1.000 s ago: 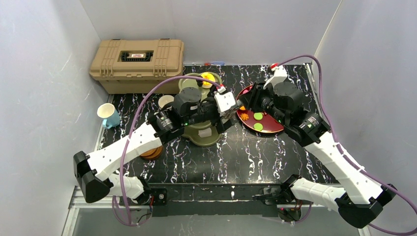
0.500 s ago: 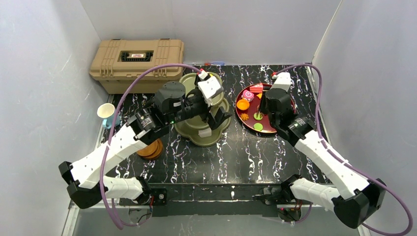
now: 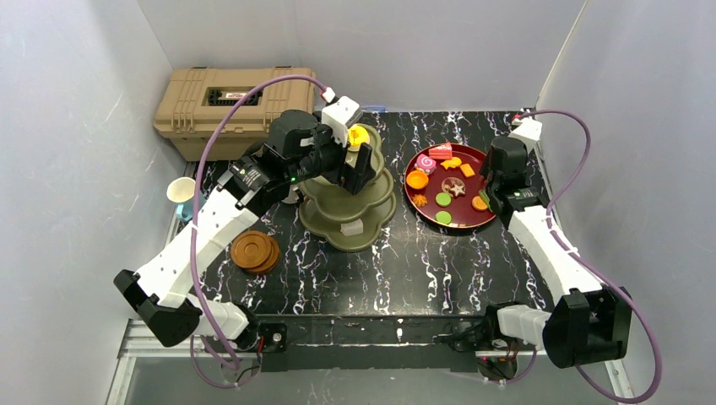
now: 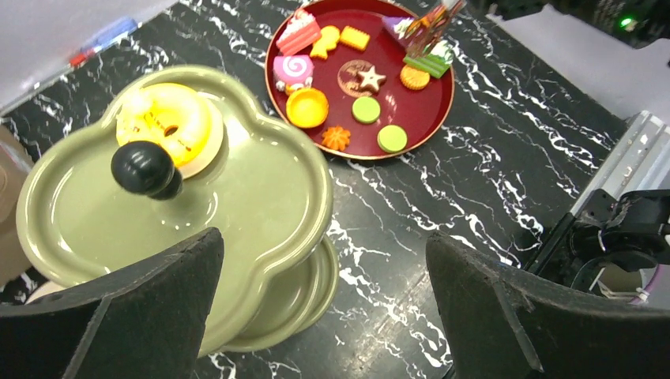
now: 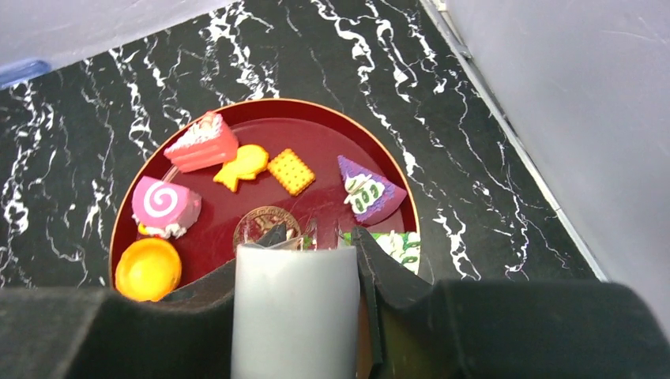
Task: Serve the afternoon tea
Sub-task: Pick up the clamp from the center of the board, then pick up the desert from the tray.
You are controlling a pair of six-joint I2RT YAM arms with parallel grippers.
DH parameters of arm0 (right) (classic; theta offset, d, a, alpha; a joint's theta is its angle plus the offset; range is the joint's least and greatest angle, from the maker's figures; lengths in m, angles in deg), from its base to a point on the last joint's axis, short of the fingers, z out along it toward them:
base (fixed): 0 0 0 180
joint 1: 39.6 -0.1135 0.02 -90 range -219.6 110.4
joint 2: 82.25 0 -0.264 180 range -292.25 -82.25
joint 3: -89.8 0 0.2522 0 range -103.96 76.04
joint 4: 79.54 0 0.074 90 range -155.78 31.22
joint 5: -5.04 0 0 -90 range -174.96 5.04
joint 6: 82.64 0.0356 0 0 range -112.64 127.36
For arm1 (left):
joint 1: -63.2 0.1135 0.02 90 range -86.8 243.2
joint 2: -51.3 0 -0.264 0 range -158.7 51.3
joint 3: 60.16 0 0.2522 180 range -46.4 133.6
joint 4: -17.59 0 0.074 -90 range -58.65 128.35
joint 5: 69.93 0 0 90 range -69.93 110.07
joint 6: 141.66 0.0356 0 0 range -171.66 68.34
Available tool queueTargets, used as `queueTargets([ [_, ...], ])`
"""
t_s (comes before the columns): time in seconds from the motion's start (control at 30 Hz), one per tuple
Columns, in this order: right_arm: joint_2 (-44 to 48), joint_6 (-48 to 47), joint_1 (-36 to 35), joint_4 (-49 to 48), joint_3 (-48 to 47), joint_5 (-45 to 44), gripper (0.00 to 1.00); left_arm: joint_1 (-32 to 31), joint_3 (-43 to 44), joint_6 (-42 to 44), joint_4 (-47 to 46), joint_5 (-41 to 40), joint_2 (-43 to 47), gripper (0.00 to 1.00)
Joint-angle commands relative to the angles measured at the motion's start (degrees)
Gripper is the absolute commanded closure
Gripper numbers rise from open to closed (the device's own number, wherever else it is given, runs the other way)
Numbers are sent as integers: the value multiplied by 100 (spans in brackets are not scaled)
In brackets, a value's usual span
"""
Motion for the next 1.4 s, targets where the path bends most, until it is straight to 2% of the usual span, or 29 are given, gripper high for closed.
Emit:
queueTargets([
  [0.0, -49, 77, 261, -828, 147, 203, 67, 139, 107, -155, 341, 53, 77, 2],
  [0.27, -8, 1, 282, -868, 133, 281, 64, 186, -158, -88, 181, 70, 264, 2],
  [0.57, -560, 399, 282, -1296, -211, 1528, 67, 218, -27, -170, 237, 76, 181, 1],
  [0.73, -928, 717, 254, -1518, -432, 1941, 68, 240, -21, -189, 250, 53, 166, 1],
  [0.9, -1303, 927, 163, -1678, -548, 2082, 64, 249, -6, -185, 241, 53, 145, 1],
  [1.1, -1591, 1124, 98, -1810, -552, 2183, 52, 249, -25, -83, 226, 3, 205, 1],
  [1.37, -1825, 1339, 80, -1959, -471, 2328, 46, 267, -65, -28, 173, -26, 265, 1],
])
